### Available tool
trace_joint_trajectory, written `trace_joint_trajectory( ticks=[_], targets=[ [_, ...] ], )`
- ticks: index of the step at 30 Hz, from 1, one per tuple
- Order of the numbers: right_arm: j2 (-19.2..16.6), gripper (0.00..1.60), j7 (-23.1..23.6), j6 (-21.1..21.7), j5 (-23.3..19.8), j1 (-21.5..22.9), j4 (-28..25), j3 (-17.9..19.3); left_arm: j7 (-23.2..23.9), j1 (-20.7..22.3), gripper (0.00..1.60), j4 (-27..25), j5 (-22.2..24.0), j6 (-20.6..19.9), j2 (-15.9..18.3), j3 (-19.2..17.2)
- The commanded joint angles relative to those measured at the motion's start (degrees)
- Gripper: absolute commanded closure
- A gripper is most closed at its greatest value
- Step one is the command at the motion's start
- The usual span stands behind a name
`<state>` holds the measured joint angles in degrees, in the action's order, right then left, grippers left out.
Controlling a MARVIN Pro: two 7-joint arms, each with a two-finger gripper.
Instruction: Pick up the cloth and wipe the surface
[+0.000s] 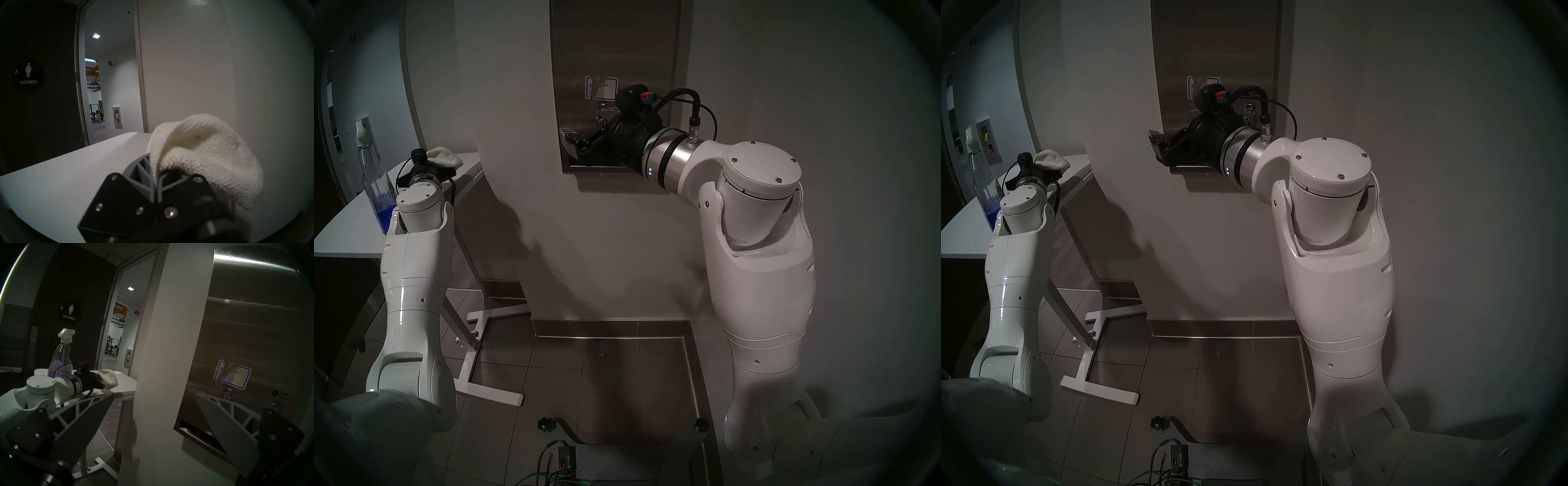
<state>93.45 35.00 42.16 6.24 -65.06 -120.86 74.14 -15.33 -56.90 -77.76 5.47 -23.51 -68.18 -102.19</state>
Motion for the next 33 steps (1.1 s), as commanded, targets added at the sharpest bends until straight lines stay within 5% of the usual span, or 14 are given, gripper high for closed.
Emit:
trace_joint_trajectory(
  ticks=[1,7,8,9,10,13,23,24,25,26,27,33],
  targets=[
    [0.37,0.0,-0.25,-0.08,-0.01,0.91,-1.15,0.39,-1.22,6.36,1.6,0.66,0.77,-2.01,1.1,-0.03],
    [0.24,0.0,-0.14,-0.03,-0.12,0.98,-1.04,0.43,-2.46,8.19,1.6,2.4,0.77,-3.17,0.99,0.32],
    [0.13,0.0,-0.06,0.01,-0.19,0.83,-1.06,0.5,-2.8,8.17,1.02,2.41,1.05,-3.26,1.21,0.65],
    [0.07,0.0,-0.03,0.03,-0.24,0.67,-1.1,0.55,-3.08,8.88,0.81,3.06,0.94,-3.31,1.09,0.77],
    [0.02,0.0,-0.01,0.02,-0.28,0.55,-1.12,0.58,-3.36,9.1,0.28,3.25,0.97,-3.37,1.11,0.92],
    [-0.07,0.0,0.08,0.07,-0.4,0.31,-1.17,0.61,-3.83,9.42,0.0,3.31,1.35,-3.62,1.5,1.63],
    [-0.18,0.0,0.11,0.01,-0.63,-0.22,-0.93,0.5,-5.59,13.09,0.0,5.17,1.57,-3.95,0.82,3.63],
    [-0.27,0.0,0.08,0.07,-0.64,-0.36,-0.91,0.64,-6.56,13.7,0.3,5.92,1.5,-3.83,0.73,3.79],
    [-0.41,0.0,0.07,0.14,-0.63,-0.57,-0.95,0.78,-7.02,13.79,0.82,6.05,1.37,-3.5,0.79,3.93],
    [-0.41,0.0,0.07,0.14,-0.63,-0.57,-0.95,0.78,-7.02,13.79,0.82,6.05,1.37,-3.5,0.79,3.93],
    [-0.58,0.0,0.1,0.1,-0.7,-0.88,-0.97,0.99,-7.74,15.39,1.6,7.51,1.15,-3.42,0.57,4.14],
    [-0.75,0.0,0.3,-0.02,-0.97,-1.37,-0.72,1.13,-9.28,16.75,1.6,8.41,0.72,-2.84,0.67,5.33]
  ],
)
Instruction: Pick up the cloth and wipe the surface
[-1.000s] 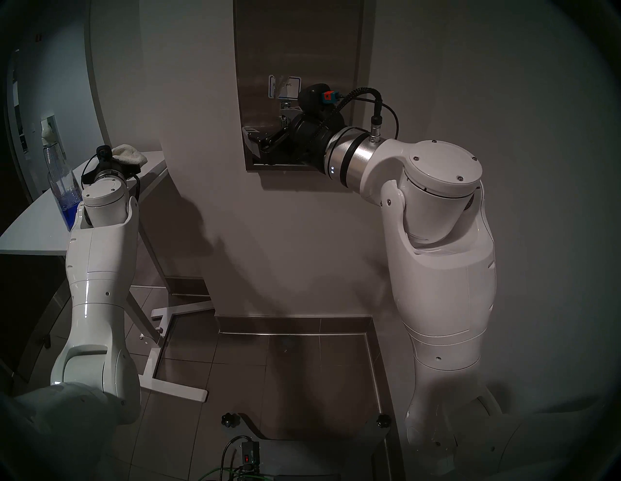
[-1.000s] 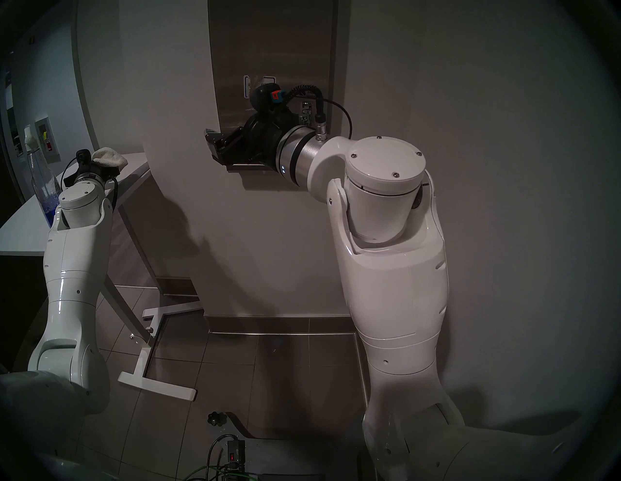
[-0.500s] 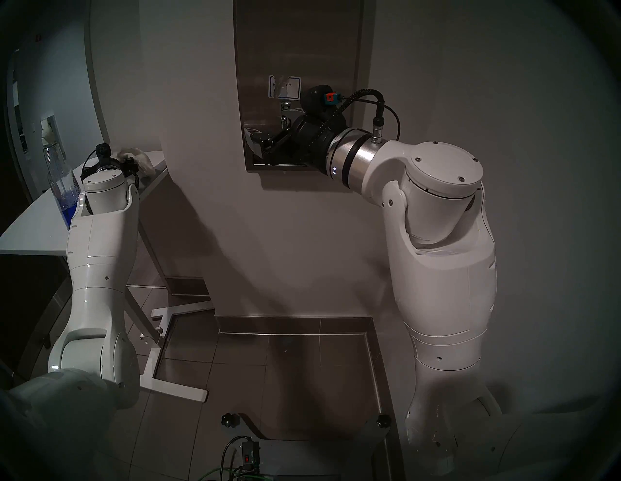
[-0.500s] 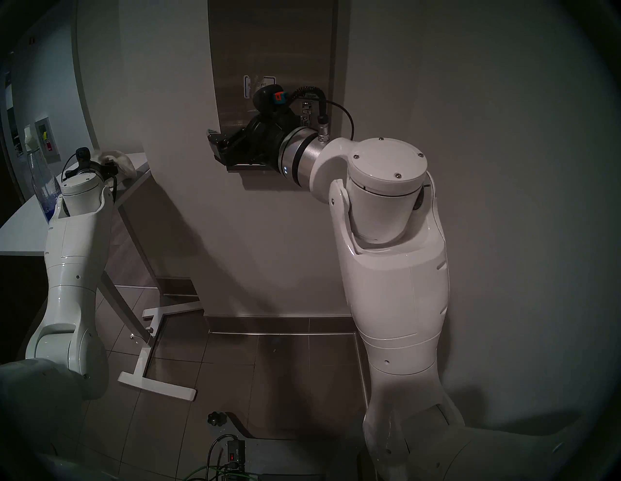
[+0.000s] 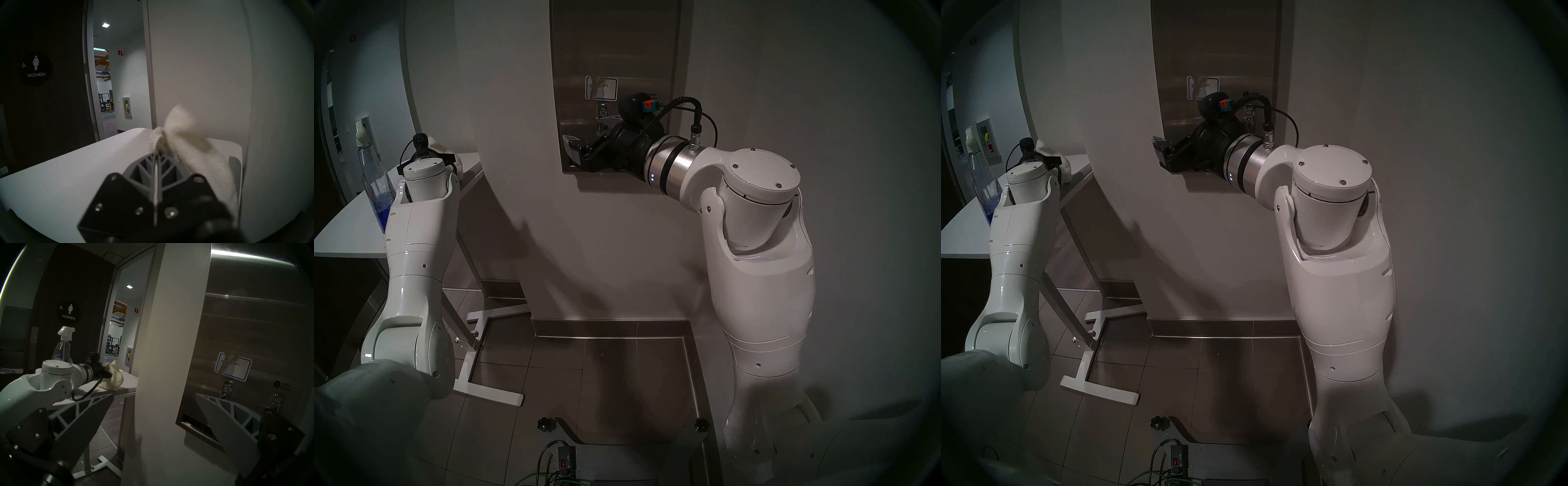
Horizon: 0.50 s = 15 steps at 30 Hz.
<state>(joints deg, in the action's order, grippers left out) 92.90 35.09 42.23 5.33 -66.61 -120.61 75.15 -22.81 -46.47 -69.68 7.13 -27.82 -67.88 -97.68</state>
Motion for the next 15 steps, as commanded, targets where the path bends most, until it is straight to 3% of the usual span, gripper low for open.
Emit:
trace_joint_trajectory(
  ticks=[1,13,14,15],
  targets=[
    [-0.2,0.0,0.21,-0.09,-0.06,0.18,-0.98,0.12,-1.81,6.32,1.6,0.33,-0.94,1.48,0.36,0.82],
    [-0.69,0.0,0.65,0.03,-0.46,-0.63,-0.68,0.45,-6.16,9.48,1.6,4.22,-2.51,3.02,0.39,2.24],
    [-0.71,0.0,0.68,0.02,-0.46,-0.62,-0.65,0.47,-6.38,9.99,1.48,4.74,-2.69,2.76,0.26,2.45],
    [-0.73,0.0,0.72,-0.01,-0.47,-0.62,-0.63,0.48,-6.63,10.1,0.09,4.88,-2.71,3.03,0.15,2.56]
  ],
)
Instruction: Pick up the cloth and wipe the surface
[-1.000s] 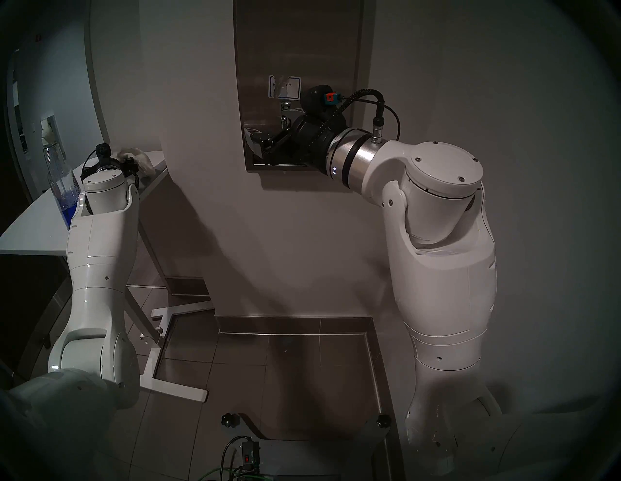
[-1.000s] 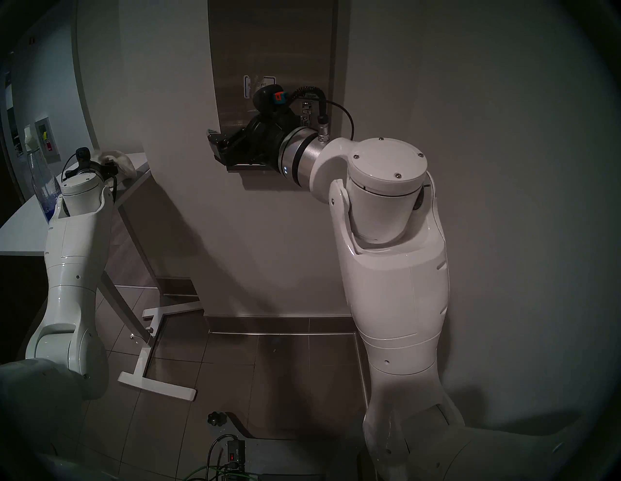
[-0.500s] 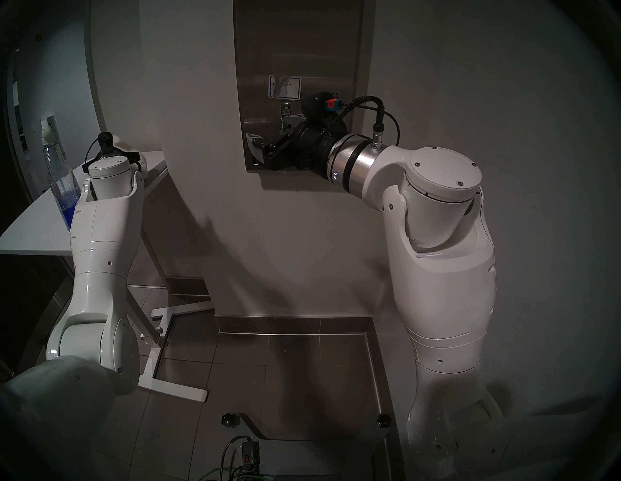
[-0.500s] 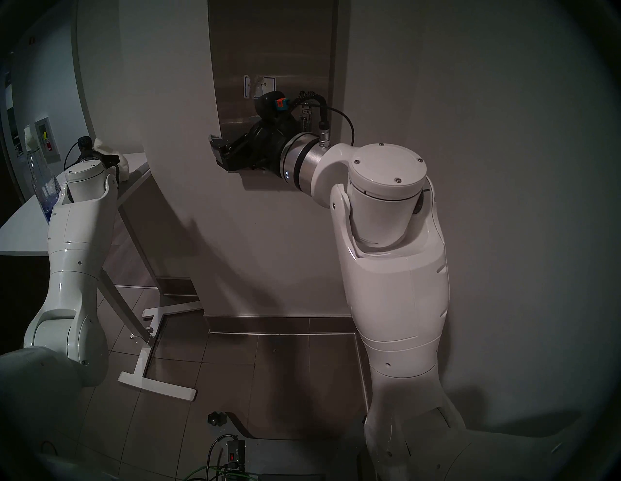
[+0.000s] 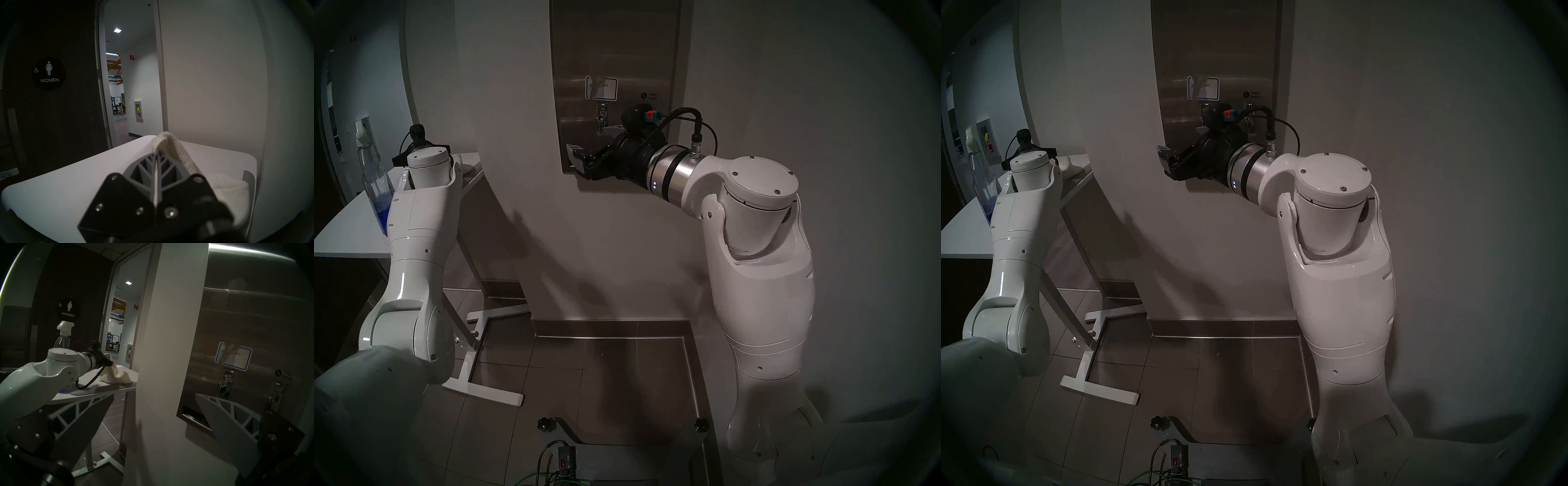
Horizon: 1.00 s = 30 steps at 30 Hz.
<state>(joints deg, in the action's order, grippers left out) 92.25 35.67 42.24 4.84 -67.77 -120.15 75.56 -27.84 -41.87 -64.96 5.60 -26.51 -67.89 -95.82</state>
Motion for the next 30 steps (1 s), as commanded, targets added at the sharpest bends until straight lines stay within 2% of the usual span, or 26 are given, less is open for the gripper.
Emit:
trace_joint_trajectory(
  ticks=[1,8,17,25,30],
  targets=[
    [-0.1,0.0,0.17,-0.06,0.01,0.56,-1.06,0.09,-1.71,5.55,0.0,0.01,-1.34,1.77,0.16,1.04],
    [0.01,0.0,0.29,-0.19,-0.06,0.83,-0.72,0.15,-2.01,6.47,0.0,-0.36,-1.33,2.3,-0.05,2.23],
    [0.14,0.0,0.44,-0.51,-0.28,0.77,-0.37,0.32,1.17,5.58,0.0,-5.91,-0.19,5.46,-1.83,4.61],
    [0.18,0.0,0.95,-0.67,-0.72,1.47,-0.11,0.73,2.76,0.09,0.0,-11.43,0.2,7.05,-3.3,6.55],
    [0.51,0.0,1.51,-1.15,-1.33,1.87,0.36,0.75,6.1,-4.37,0.0,-15.67,2.05,8.57,-4.42,7.82]
  ],
)
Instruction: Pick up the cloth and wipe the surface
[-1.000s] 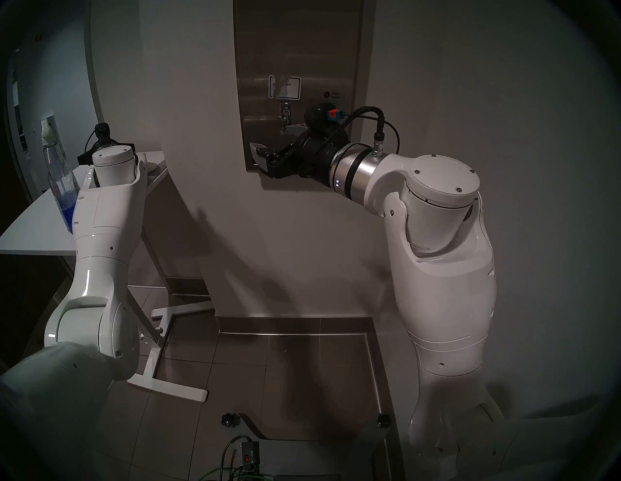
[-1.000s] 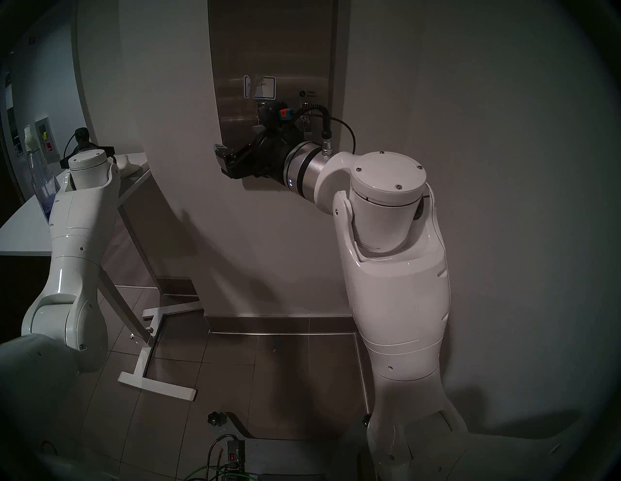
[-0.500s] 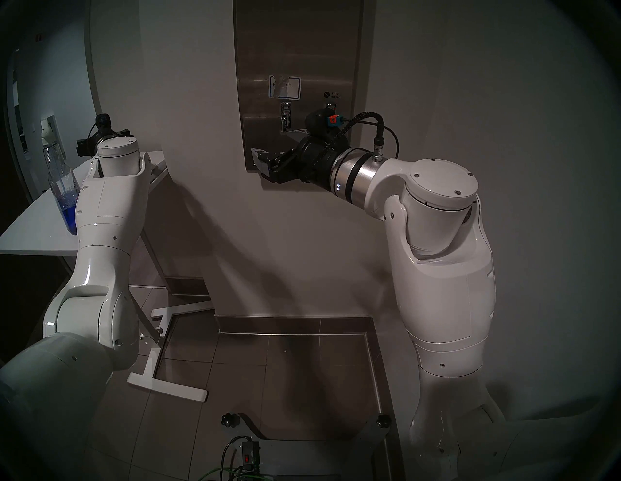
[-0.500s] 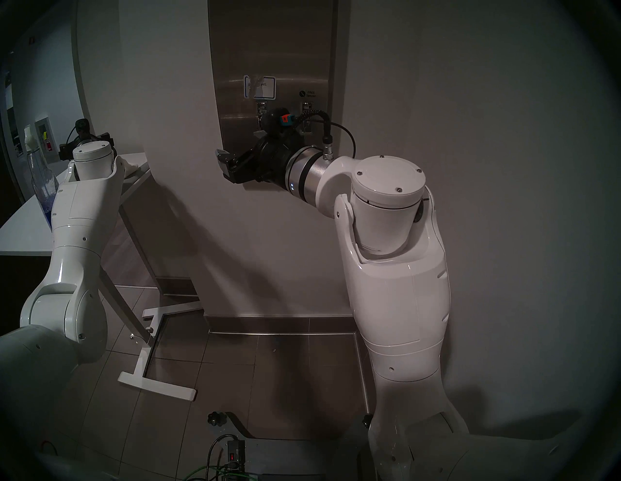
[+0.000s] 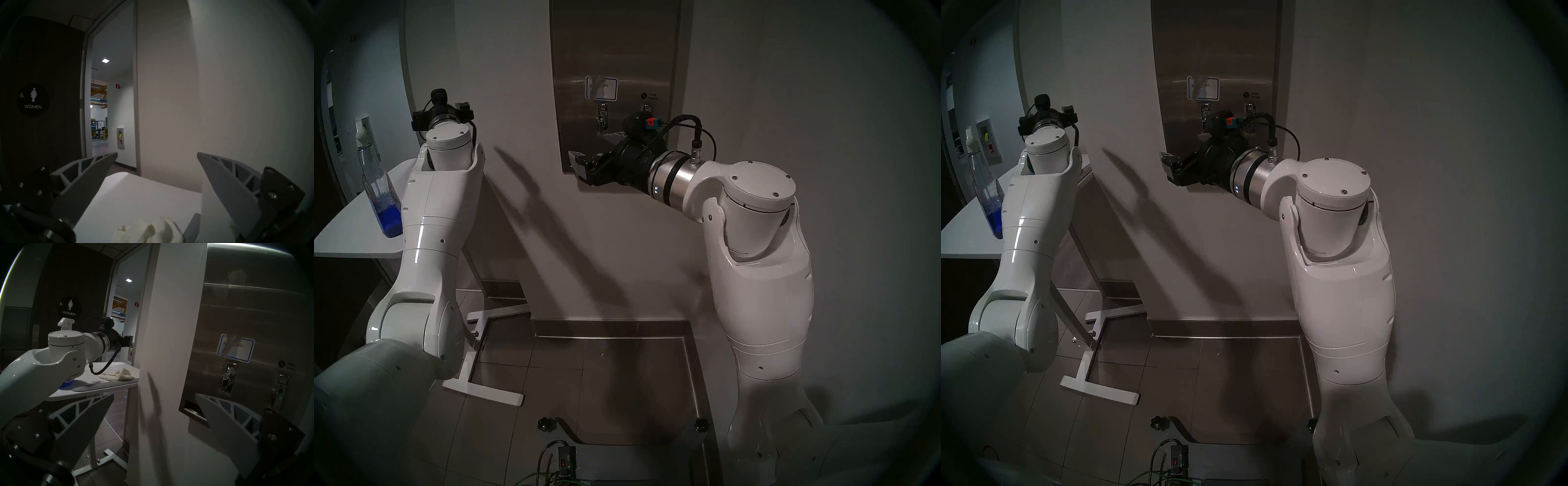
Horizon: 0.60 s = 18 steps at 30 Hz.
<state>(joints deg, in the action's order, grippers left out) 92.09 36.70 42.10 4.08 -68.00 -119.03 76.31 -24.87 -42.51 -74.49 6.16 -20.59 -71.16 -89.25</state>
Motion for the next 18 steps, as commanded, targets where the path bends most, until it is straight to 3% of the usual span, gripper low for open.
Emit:
trace_joint_trajectory(
  ticks=[1,15,16,18],
  targets=[
    [0.75,0.0,0.65,-1.11,-0.71,2.31,-0.69,-0.04,3.47,-4.66,0.0,-7.12,2.1,2.49,-1.55,1.24],
    [2.06,0.0,5.38,-2.69,-4.0,4.93,1.53,-1.66,10.74,-18.09,0.0,-15.54,8.14,1.37,-3.31,4.67],
    [1.53,0.0,5.26,-2.65,-3.53,4.95,1.94,-1.6,11.3,-20.44,0.0,-17.59,8.57,1.42,-3.11,4.63],
    [1.17,0.0,5.1,-2.67,-3.16,4.92,2.35,-1.42,11.87,-20.83,0.0,-17.54,8.93,1.62,-3.01,4.86]
  ],
)
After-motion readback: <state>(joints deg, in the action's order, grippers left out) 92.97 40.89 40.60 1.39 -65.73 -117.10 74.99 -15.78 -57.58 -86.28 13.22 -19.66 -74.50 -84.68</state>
